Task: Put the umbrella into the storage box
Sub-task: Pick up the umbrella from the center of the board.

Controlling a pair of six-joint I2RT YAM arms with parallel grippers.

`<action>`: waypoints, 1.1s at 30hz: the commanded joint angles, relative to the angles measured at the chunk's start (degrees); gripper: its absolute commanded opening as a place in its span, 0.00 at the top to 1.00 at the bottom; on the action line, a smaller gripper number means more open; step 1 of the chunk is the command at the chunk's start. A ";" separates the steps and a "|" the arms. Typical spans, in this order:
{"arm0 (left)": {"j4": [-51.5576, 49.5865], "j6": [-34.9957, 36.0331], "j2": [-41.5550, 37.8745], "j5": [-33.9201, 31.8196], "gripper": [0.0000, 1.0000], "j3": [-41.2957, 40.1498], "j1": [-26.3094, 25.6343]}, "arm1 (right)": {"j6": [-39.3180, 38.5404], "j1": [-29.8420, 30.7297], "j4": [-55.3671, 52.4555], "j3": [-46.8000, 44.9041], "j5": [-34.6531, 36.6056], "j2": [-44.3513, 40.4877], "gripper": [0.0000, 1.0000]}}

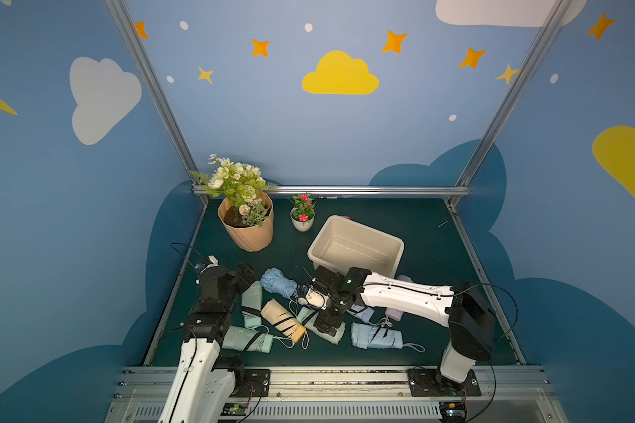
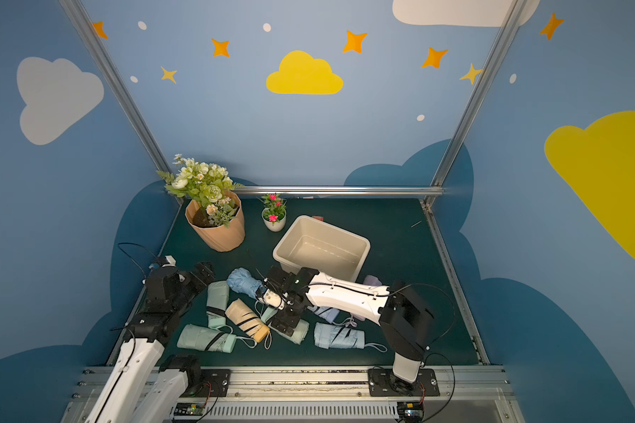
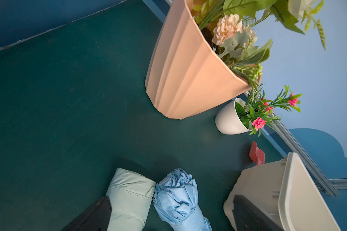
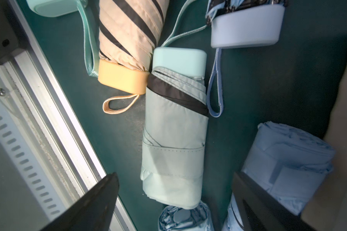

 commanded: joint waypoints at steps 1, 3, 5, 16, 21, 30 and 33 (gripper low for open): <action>0.45 0.51 -0.07 0.46 0.00 1.69 0.34 | 0.82 0.32 -1.32 -0.21 0.63 1.62 0.03; 0.36 0.51 -0.09 0.46 0.00 1.68 0.33 | 0.80 0.29 -1.05 -0.40 0.76 1.89 0.02; 0.19 0.47 -0.21 0.37 0.00 1.69 0.39 | 0.71 0.28 -0.78 -0.56 1.00 2.19 0.02; -1.44 0.45 -0.65 -0.22 0.00 2.21 0.54 | 1.76 -0.37 1.49 -2.10 -0.14 1.87 0.02; -2.44 -0.36 -1.84 -0.50 0.00 1.72 0.56 | 0.96 -0.74 1.50 -1.97 -0.69 2.19 0.02; -2.84 -2.01 -3.85 -0.86 0.00 0.46 0.61 | 1.78 0.06 1.55 -0.86 -0.11 4.62 0.02; -2.84 -2.27 -3.62 -0.86 0.00 0.54 0.61 | 2.79 0.39 2.00 -0.33 1.43 5.81 0.02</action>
